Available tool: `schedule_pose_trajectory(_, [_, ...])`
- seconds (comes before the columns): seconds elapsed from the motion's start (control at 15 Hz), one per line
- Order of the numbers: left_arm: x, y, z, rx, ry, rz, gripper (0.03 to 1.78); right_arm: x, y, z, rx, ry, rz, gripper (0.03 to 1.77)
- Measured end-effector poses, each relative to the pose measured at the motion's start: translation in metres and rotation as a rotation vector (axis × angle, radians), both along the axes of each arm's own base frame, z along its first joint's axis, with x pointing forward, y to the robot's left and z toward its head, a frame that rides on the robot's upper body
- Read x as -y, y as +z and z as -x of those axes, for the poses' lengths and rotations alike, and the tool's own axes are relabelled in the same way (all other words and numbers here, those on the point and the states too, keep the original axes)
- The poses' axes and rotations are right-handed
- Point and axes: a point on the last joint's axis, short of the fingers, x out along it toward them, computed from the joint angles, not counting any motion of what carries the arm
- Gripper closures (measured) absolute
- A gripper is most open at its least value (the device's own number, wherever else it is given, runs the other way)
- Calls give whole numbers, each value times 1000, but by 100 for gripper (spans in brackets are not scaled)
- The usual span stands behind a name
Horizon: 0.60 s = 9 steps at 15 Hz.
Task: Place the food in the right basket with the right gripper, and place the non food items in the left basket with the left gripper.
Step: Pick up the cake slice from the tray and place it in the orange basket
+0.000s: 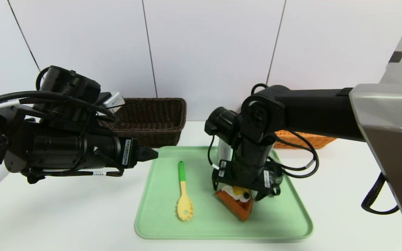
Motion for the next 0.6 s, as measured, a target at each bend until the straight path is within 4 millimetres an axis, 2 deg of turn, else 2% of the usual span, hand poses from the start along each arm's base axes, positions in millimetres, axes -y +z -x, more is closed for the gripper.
schedule_pose_trajectory(0.27, [1,0,-2,0,-1,-1,12,0,-1,-1,-7,-4,-4,69])
schedule_pose_trajectory(0.4, [1,0,-2,0,-2,0,12,0,0,0,-8,-4,-7,85])
schedule_pose_trajectory(0.6, [0,1,-1,-1,2,3,12,-2,7,7,-14,12,-26,96])
